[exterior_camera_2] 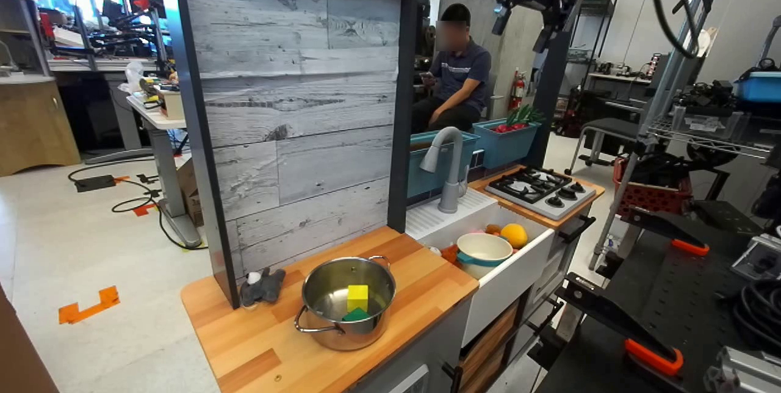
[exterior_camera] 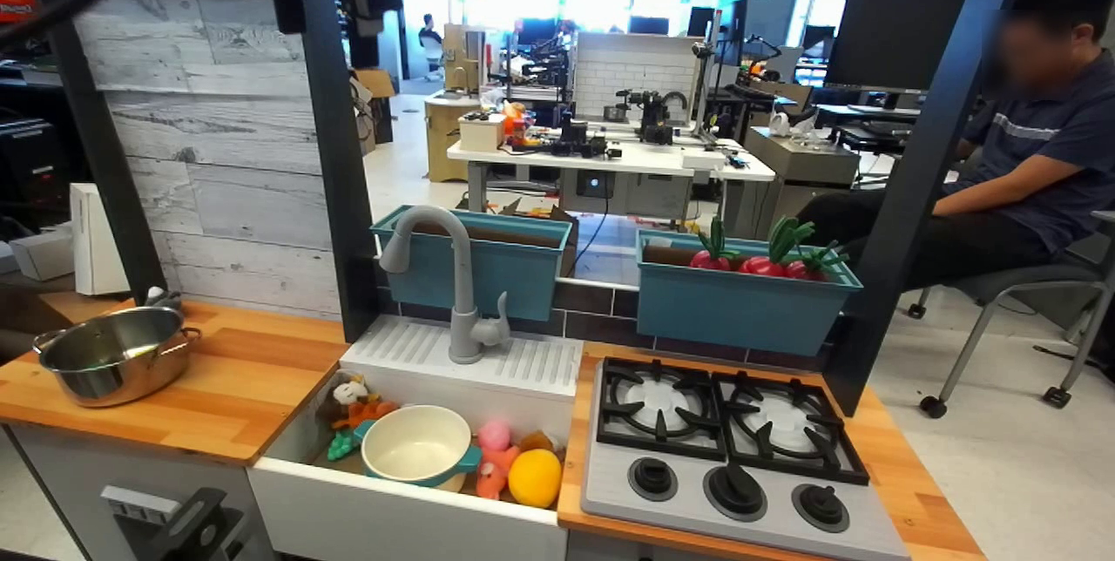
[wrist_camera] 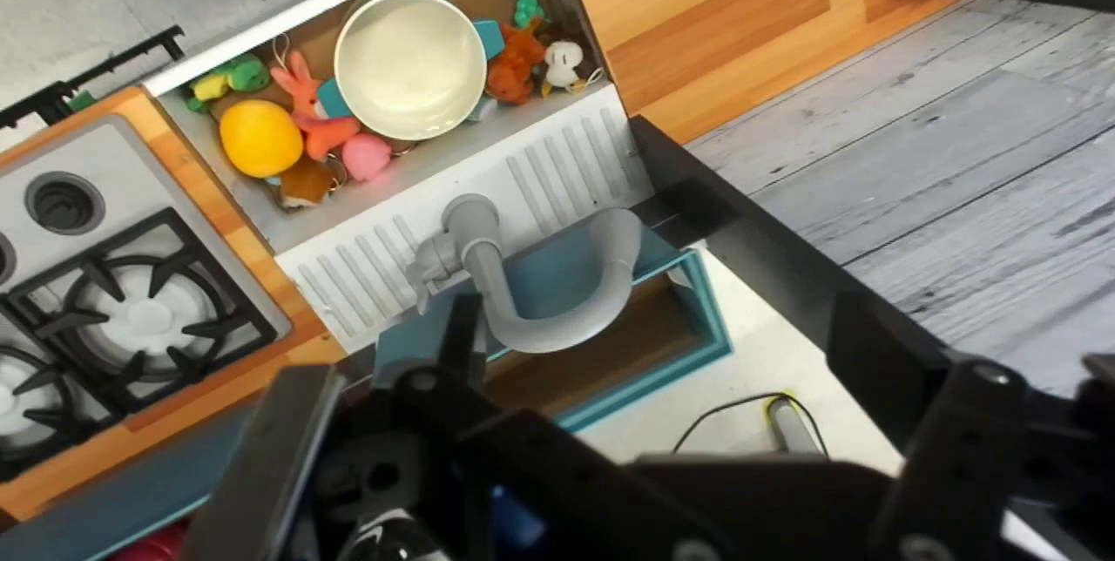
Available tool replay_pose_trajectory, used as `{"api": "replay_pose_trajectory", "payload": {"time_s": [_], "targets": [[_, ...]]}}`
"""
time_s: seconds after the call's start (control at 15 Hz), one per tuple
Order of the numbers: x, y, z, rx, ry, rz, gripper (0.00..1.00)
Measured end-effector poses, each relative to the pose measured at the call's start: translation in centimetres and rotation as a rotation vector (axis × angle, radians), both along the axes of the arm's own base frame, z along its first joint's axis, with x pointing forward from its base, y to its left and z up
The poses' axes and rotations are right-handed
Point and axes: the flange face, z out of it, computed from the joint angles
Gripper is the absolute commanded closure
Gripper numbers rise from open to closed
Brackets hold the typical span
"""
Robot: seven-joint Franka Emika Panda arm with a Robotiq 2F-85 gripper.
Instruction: Pick up the yellow plush toy from the sink and put it inside the silver pot on the left side of the counter
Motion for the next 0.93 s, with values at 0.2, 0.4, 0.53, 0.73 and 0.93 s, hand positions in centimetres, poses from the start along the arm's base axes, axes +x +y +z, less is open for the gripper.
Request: {"api": "replay_pose_trajectory", "payload": {"time_s": [0.2, 0.4, 0.53, 0.73, 0.93], "targets": [[3.4, -2.6, -3.7, 0.016, 0.082, -0.056, 0.00], [6.7, -3.5, -8.2, 0.029, 0.159, -0.104, 0.00], [8.2, -3.3, -12.3, 0.042, 0.235, -0.141, 0.00], [8.7, -3.2, -19.4, 0.050, 0.340, -0.184, 0.00], [8.1, -4.5, -26.0, 0.044, 0.382, -0.206, 0.00]]}}
